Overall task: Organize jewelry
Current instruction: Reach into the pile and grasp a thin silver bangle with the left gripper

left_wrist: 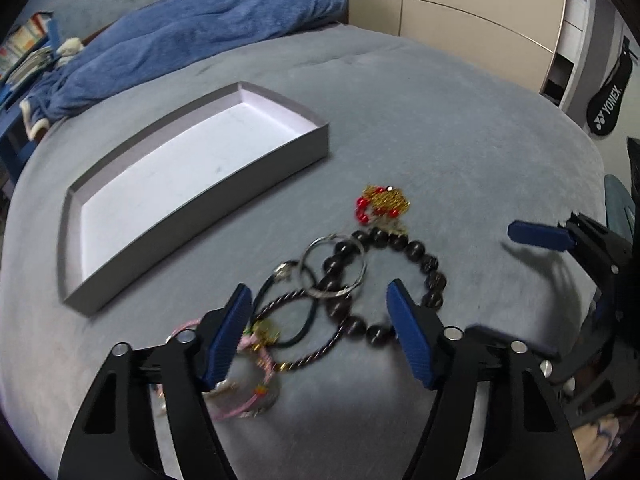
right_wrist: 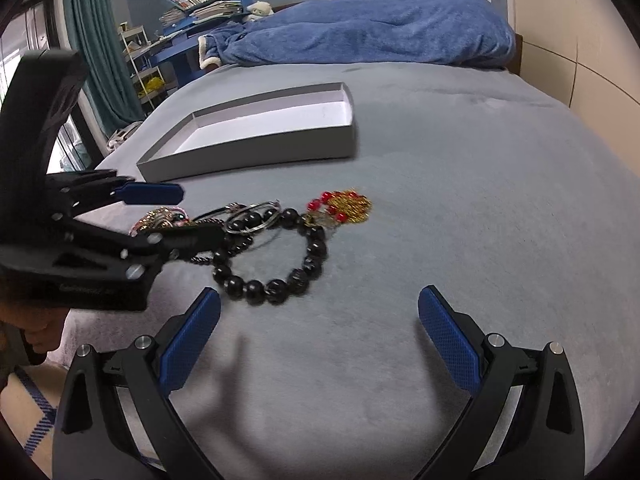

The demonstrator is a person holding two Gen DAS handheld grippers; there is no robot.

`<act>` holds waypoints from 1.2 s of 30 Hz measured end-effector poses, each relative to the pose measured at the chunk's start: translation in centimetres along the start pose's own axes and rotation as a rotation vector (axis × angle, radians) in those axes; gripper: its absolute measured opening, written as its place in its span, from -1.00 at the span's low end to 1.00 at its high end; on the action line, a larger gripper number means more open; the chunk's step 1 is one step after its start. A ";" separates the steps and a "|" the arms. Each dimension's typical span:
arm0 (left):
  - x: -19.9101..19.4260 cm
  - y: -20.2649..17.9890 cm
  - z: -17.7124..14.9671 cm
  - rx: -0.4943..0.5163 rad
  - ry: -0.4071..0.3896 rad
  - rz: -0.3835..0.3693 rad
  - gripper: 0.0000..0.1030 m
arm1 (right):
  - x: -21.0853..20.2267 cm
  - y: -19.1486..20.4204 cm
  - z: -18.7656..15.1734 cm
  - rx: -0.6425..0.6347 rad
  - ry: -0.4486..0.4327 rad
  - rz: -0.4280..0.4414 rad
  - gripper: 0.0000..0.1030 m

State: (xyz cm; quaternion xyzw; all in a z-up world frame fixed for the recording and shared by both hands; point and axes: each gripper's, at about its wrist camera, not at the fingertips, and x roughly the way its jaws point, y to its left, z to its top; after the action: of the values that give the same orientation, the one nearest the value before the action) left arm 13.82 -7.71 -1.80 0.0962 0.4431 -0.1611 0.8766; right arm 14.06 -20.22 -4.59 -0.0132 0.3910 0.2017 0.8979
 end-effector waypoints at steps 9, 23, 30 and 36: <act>3.1 -1.8 1.8 0.062 0.035 0.001 -0.09 | -0.3 -0.9 -0.8 0.023 -0.001 -0.002 0.90; 1.2 -1.3 0.4 0.044 -0.025 0.015 -0.90 | -0.3 -2.0 -0.9 0.047 -0.013 0.011 0.90; -1.5 1.1 -1.0 -0.032 -0.070 0.025 -0.90 | -0.4 -3.3 -0.6 0.047 -0.015 0.000 0.90; -3.6 3.5 -2.0 -0.091 -0.104 0.024 -0.90 | 0.6 -4.1 0.9 0.052 -0.009 0.010 0.89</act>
State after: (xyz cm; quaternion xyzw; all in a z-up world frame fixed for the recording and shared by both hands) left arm 11.58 -3.15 -0.01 0.0532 0.4028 -0.1348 0.9037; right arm 16.61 -23.61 -4.95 0.0131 0.3924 0.1959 0.8986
